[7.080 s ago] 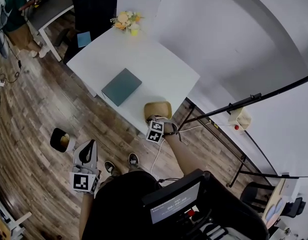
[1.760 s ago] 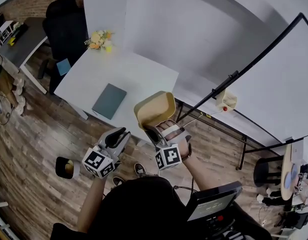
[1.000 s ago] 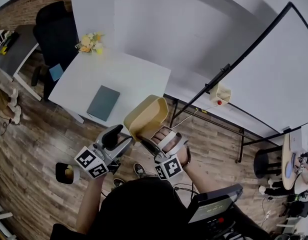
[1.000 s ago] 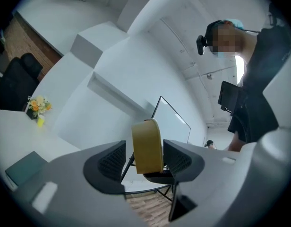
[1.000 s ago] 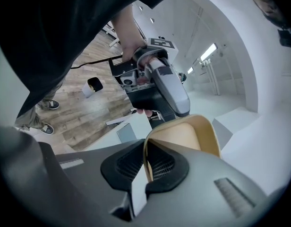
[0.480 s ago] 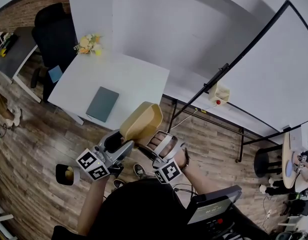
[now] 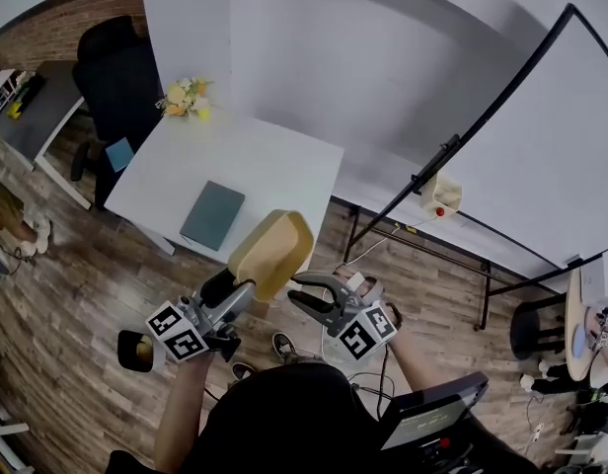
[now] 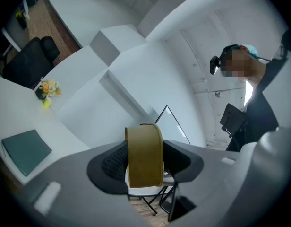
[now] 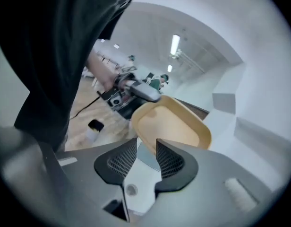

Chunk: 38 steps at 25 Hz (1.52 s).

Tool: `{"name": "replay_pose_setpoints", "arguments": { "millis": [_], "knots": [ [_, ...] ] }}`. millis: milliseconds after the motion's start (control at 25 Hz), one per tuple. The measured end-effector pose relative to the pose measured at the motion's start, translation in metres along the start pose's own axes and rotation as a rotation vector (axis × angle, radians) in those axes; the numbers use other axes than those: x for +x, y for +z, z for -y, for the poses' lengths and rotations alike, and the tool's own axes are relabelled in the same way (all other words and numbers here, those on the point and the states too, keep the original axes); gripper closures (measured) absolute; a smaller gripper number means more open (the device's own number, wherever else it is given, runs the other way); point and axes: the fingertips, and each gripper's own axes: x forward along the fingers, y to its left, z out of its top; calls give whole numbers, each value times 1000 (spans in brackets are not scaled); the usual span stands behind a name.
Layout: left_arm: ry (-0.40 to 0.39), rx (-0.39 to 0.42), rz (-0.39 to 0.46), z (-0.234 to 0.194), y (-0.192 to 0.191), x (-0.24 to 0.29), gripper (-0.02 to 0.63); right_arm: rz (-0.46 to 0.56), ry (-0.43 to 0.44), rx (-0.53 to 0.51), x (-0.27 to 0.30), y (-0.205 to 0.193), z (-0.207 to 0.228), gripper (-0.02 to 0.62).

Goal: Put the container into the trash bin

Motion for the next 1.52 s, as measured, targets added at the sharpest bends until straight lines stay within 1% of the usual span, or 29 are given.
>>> {"name": "replay_pose_setpoints", "arguments": {
  "millis": [40,160,240,280,320,440,520,640,760,880,960,1080,1120,1160,1200,1240,1280,1400,1480,1520],
  "knots": [
    [-8,-1,-10,-1,3,-6,387,46,-4,98,-5,3,11,451],
    [-50,-6,-35,0,5,-22,387,200,-5,342,-20,12,43,433],
    [-112,-18,-44,7,4,-29,387,230,9,510,-31,7,59,426],
    [-151,-22,-49,11,3,-33,387,231,37,557,-36,3,62,412],
    [-190,-24,-55,16,2,-36,387,237,82,578,-39,1,63,401],
    [-291,-4,-72,30,-1,-51,387,317,242,638,-47,11,57,350],
    [-348,13,-72,38,0,-59,387,392,335,701,-51,22,54,348],
    [-421,20,-53,49,4,-70,387,483,447,783,-55,32,50,348],
    [-446,29,-59,55,3,-76,387,522,522,829,-55,36,46,321],
    [-471,40,-73,60,0,-78,387,554,604,841,-56,45,42,315],
    [-486,41,-72,63,-2,-76,387,557,648,842,-57,49,40,304],
    [-525,37,-62,70,-2,-76,389,536,684,841,-56,50,36,301],
    [-542,36,-61,73,-2,-76,414,526,691,840,-54,49,33,291],
    [-555,35,-60,75,-2,-76,416,523,698,843,-53,49,31,288],
    [-566,34,-58,77,-2,-76,414,532,702,855,-53,49,31,305],
    [-575,33,-52,79,-2,-77,415,550,699,873,-54,50,32,324],
    [-581,32,-46,81,-1,-76,415,569,688,889,-55,51,34,372],
    [-574,43,-34,84,1,-74,414,592,641,896,-57,53,39,377],
    [-533,71,-28,81,1,-70,410,569,580,873,-52,50,44,384],
    [-495,100,-23,78,1,-66,406,549,533,856,-48,47,47,404]
  ]
}}
